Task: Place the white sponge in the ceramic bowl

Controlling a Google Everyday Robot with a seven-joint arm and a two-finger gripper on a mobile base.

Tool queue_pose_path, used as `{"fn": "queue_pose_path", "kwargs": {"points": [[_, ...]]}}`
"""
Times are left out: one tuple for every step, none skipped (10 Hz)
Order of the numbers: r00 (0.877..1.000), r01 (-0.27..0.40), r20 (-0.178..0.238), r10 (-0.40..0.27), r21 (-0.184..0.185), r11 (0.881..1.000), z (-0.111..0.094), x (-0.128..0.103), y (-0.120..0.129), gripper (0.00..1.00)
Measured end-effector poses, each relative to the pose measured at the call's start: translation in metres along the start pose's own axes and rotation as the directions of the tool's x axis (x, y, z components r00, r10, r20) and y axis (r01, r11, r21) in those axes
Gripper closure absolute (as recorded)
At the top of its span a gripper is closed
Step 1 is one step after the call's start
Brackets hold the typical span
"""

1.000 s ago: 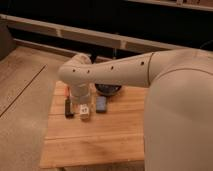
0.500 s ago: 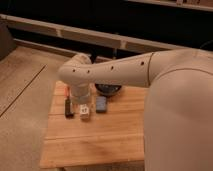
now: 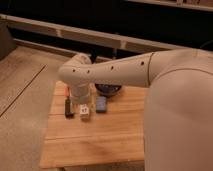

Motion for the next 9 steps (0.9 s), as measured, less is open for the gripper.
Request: {"fn": "queue_pose_path", "kwargs": {"points": [[1.000, 0.000, 0.000, 0.000, 0.000, 1.000, 0.000, 0.000, 0.000, 0.35], [1.000, 0.000, 0.000, 0.000, 0.000, 1.000, 0.000, 0.000, 0.000, 0.35], [1.000, 0.000, 0.000, 0.000, 0.000, 1.000, 0.000, 0.000, 0.000, 0.35], [1.000, 0.000, 0.001, 0.000, 0.000, 1.000, 0.000, 0.000, 0.000, 0.35], [1.000, 0.001, 0.002, -0.001, 0.001, 1.000, 0.000, 0.000, 0.000, 0.35], [1.000, 0.011, 0.024, -0.011, -0.007, 1.000, -0.005, -0.006, 0.001, 0.35], [0.996, 0.044, 0.077, -0.042, -0.028, 0.999, -0.016, -0.020, 0.007, 0.35], [0.986, 0.099, 0.139, -0.091, -0.046, 0.994, -0.032, -0.033, 0.016, 0.35], [0.970, 0.158, 0.197, -0.145, -0.051, 0.986, -0.048, -0.044, 0.023, 0.35]]}}
